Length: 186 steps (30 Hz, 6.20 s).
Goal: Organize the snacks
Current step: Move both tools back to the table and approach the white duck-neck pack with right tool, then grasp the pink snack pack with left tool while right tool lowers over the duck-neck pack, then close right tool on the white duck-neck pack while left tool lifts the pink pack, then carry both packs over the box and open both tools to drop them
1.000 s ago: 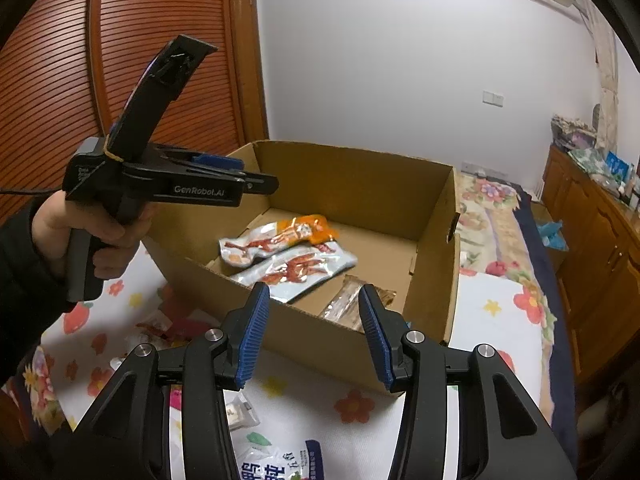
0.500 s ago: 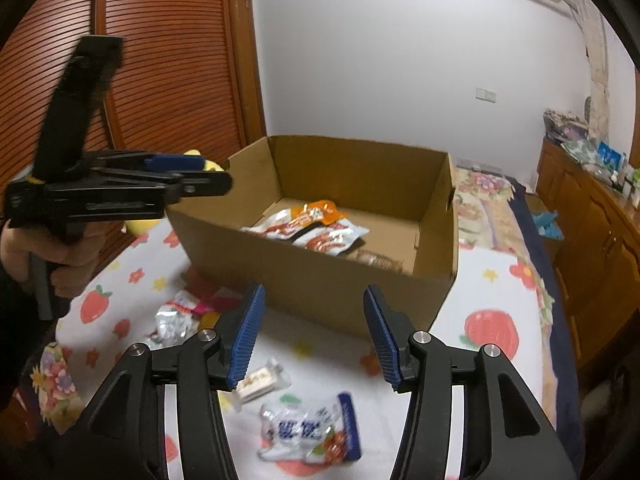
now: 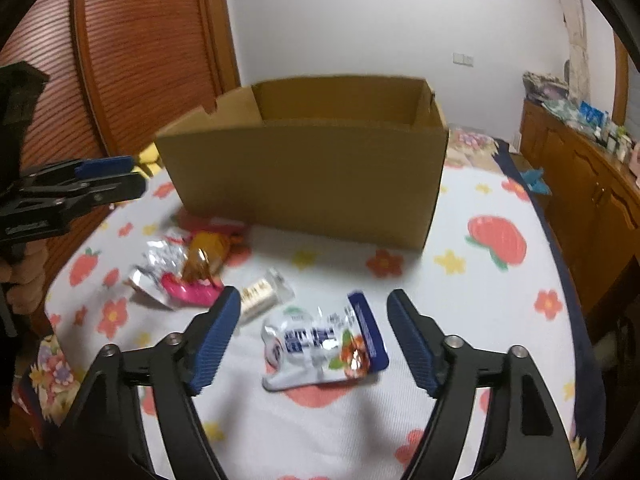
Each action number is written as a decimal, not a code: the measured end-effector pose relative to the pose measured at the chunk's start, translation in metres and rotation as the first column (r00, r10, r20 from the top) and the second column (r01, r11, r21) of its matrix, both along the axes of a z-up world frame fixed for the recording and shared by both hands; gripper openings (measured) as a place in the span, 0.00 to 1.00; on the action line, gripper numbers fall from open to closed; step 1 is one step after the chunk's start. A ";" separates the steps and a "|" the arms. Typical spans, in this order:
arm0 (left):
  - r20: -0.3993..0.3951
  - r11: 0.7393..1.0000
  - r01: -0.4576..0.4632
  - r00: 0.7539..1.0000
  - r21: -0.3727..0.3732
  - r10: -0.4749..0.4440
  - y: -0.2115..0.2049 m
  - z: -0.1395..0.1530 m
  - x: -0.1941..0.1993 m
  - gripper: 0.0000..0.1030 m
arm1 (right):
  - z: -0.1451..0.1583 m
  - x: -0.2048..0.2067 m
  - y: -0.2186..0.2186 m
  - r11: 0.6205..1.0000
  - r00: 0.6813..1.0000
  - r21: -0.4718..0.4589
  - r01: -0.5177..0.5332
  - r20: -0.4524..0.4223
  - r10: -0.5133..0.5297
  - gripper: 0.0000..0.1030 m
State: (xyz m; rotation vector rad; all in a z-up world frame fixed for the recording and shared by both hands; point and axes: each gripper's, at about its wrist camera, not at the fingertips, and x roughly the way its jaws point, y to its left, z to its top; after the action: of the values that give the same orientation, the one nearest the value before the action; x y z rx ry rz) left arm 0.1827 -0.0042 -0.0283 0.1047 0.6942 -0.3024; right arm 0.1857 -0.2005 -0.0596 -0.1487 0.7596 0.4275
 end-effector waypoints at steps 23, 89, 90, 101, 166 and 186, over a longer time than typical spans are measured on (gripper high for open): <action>-0.099 0.998 -0.057 0.993 -0.003 0.057 0.023 -0.052 -0.010 0.59 | -0.046 0.017 0.013 0.990 0.992 -0.132 -0.042 -0.128 0.025 0.85; -0.098 0.998 -0.027 0.995 -0.061 0.021 -0.020 -0.052 -0.007 0.38 | -0.050 0.014 0.017 0.988 0.995 -0.154 -0.024 -0.100 0.009 0.87; -0.094 0.997 -0.030 0.995 -0.068 0.024 -0.019 -0.051 -0.009 0.38 | -0.050 0.014 0.017 0.988 0.995 -0.154 -0.024 -0.100 0.009 0.87; -0.077 0.993 -0.059 0.996 -0.106 0.050 -0.010 -0.051 -0.022 0.38 | -0.050 0.014 0.017 0.988 0.995 -0.154 -0.023 -0.101 0.007 0.87; -0.027 0.991 -0.059 0.998 -0.118 0.056 -0.009 -0.039 -0.034 0.39 | -0.003 -0.014 -0.002 0.995 0.992 0.067 -0.076 -0.093 0.082 0.00; 0.071 0.994 -0.027 0.997 -0.107 0.035 -0.009 0.014 -0.013 0.39 | 0.082 -0.013 0.021 0.988 0.982 -0.044 -0.149 0.108 0.153 0.00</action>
State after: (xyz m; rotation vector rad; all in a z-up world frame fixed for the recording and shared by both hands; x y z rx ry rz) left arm 0.1694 -0.0128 -0.0145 0.0038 0.6061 -0.3035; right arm 0.1729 -0.1798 0.0221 -0.2628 0.6491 0.5455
